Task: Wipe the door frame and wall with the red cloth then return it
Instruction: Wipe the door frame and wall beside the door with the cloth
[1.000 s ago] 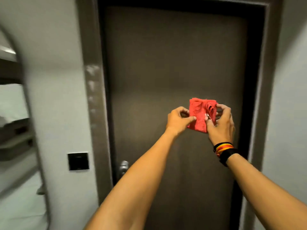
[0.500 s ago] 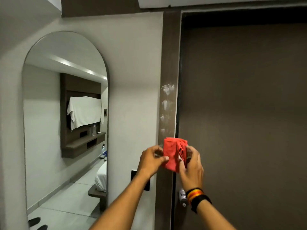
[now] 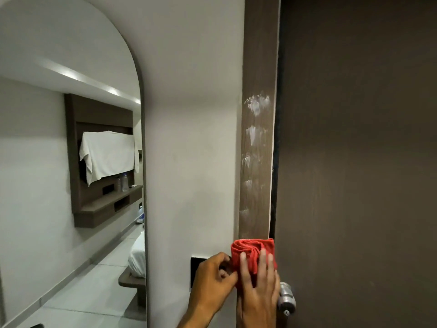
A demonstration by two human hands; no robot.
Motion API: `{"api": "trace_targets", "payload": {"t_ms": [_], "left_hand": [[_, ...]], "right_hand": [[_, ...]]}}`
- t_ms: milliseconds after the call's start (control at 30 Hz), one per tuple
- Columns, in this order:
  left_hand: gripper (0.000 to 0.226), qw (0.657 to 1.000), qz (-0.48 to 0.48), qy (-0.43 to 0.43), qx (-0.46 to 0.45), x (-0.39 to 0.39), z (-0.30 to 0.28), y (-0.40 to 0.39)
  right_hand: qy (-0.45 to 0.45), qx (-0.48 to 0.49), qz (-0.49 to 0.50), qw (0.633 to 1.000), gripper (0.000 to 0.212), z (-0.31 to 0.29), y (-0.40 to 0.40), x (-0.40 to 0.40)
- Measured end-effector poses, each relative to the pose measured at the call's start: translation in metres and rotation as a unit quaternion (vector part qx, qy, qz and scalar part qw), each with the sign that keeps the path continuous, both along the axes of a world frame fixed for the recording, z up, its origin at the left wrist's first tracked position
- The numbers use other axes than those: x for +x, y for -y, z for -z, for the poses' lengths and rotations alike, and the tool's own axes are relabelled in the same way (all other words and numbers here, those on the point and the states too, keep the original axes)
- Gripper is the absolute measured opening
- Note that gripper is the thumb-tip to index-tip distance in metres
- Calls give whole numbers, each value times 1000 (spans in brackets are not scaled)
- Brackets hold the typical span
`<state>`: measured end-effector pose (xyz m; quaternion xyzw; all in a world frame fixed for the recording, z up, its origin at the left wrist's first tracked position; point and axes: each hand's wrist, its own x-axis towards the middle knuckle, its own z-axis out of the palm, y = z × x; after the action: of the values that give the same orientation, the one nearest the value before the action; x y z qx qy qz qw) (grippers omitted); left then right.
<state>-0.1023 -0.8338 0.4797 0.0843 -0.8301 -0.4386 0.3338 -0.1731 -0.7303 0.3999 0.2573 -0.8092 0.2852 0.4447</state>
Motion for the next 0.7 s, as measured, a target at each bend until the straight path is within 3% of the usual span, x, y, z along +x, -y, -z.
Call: {"api": "trace_targets", "payload": {"t_ms": [67, 133, 267, 367, 567, 633, 700], "left_hand": [[15, 994, -39, -55, -91, 1, 0, 14], [5, 966, -101, -151, -184, 2, -10, 31], [29, 905, -148, -260, -303, -12, -66, 55], [41, 884, -172, -266, -345, -27, -119, 55], [55, 858, -233, -263, -375, -71, -205, 48], [55, 848, -265, -258, -379, -85, -216, 49], [56, 839, -285, -256, -387, -93, -213, 51]], "right_hand": [[-19, 32, 29, 999, 60, 5, 9, -11], [-35, 43, 59, 997, 62, 1, 15, -25], [-83, 58, 40, 994, 58, -39, 19, -39], [-113, 33, 15, 993, 60, -121, 22, -39], [-155, -15, 26, 987, 60, -349, 29, -42], [-167, -23, 42, 985, 60, -367, 30, -45], [-168, -40, 48, 984, 61, -338, 29, -46]]}}
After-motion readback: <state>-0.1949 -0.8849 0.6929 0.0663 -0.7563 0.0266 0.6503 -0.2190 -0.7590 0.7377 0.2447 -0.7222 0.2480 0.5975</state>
